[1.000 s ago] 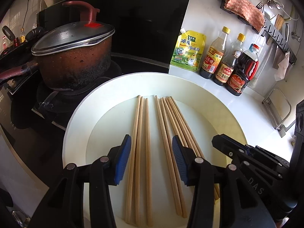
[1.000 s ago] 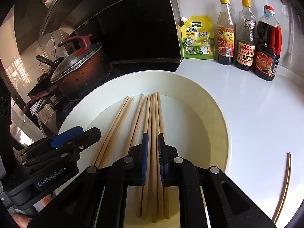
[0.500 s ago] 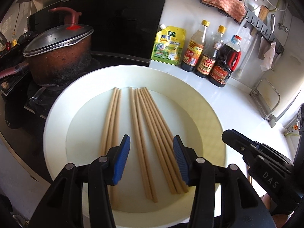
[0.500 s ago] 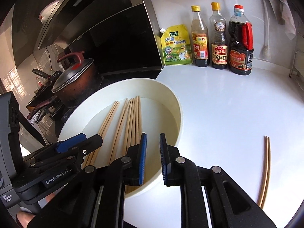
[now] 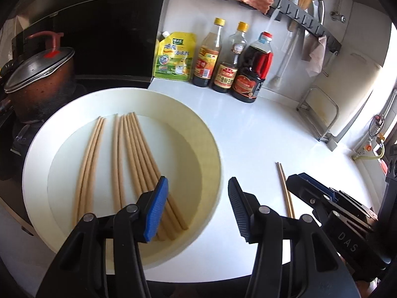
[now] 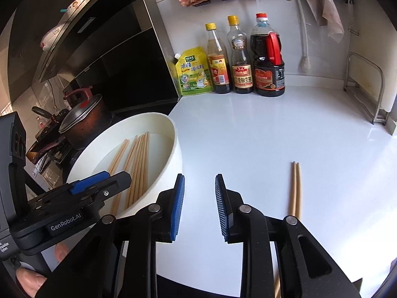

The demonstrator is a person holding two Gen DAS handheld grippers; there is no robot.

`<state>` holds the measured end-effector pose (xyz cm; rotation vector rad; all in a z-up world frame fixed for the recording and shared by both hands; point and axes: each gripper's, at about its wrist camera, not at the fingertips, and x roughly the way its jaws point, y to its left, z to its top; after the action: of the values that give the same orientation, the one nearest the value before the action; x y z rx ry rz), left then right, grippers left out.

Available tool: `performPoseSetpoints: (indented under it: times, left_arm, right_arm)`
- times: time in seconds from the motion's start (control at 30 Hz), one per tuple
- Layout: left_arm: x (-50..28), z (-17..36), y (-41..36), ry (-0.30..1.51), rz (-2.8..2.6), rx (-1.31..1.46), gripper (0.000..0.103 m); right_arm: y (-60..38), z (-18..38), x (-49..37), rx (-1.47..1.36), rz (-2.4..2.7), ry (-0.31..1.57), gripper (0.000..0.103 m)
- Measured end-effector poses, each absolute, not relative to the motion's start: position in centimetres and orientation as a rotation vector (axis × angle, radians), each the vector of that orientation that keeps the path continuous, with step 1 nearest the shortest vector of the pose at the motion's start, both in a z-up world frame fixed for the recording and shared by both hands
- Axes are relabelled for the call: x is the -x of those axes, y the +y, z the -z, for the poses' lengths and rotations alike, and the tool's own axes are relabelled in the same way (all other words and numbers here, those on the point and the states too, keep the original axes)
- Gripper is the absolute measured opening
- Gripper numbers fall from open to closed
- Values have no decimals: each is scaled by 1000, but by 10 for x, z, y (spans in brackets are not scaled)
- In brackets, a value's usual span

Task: Organize utensils
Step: 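Move both open tools back from the basin to the last chopsticks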

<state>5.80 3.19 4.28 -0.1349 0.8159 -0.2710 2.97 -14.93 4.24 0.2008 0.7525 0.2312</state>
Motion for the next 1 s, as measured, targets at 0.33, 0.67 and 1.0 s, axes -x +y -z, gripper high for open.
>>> performPoseSetpoints:
  times: [0.33, 0.67, 1.0]
  left_arm:
    - [-43, -48, -33, 812, 375, 71, 50]
    - [-34, -26, -85, 866, 436, 17, 54]
    - [-35, 0, -100, 913, 395, -13, 59]
  right_arm:
    - [-216, -28, -5, -244, -125, 759, 26]
    - [-272, 7, 11, -286, -19, 816, 28]
    - [-268, 37, 10, -265, -48, 884, 29]
